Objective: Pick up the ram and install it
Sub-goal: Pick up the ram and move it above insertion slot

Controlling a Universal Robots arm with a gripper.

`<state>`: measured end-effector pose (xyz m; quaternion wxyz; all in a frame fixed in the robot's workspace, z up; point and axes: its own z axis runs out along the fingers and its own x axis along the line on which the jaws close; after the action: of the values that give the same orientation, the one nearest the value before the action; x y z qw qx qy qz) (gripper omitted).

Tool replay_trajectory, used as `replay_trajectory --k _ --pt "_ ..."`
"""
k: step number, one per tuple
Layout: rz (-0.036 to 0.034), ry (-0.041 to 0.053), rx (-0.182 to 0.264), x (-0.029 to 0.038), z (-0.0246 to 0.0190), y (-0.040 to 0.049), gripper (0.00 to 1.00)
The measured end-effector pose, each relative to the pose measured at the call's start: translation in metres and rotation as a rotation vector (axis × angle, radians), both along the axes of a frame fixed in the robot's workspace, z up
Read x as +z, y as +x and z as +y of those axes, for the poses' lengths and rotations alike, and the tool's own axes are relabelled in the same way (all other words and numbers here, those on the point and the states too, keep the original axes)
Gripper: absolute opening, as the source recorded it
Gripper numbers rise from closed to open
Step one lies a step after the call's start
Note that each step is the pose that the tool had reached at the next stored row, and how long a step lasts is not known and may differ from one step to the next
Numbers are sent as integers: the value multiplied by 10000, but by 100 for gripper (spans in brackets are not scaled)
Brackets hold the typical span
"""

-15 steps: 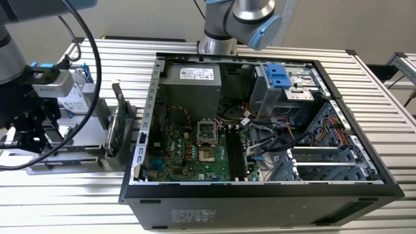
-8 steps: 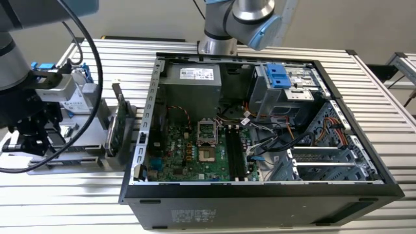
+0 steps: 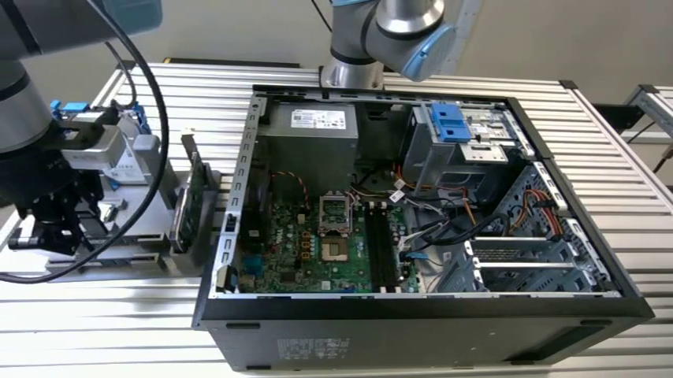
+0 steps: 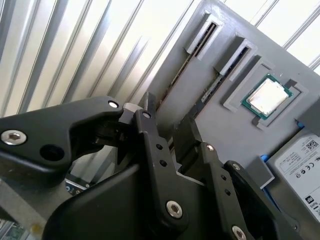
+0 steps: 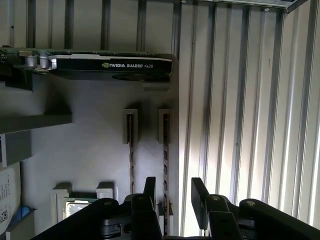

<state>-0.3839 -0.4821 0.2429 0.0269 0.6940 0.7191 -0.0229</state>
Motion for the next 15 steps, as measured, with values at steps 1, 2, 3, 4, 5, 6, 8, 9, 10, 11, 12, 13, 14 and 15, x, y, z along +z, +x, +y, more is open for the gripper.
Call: replay_trajectory --k 1,2,3,4,5,6,8,9,10,11,12,13,14,15 --pt "-1 0 0 0 0 0 100" --pt "-2 1 0 -2 0 0 100" --pt "-2 2 0 -5 0 0 100" --pt "-6 5 0 -18 0 1 100" --pt "-6 4 0 -34 1 0 100" --pt "-8 2 -1 -51 1 0 100" --pt "-13 5 0 -88 1 0 100" --pt "-13 15 0 -106 2 0 100" --pt "-14 25 0 -125 2 -1 100" --pt "-14 34 -1 -142 2 -1 100" --pt "-14 46 2 -160 2 0 100" --pt "-17 59 4 -178 2 0 100" --pt "-17 70 7 -196 2 -1 100" --pt "-21 82 11 -213 2 -1 100"
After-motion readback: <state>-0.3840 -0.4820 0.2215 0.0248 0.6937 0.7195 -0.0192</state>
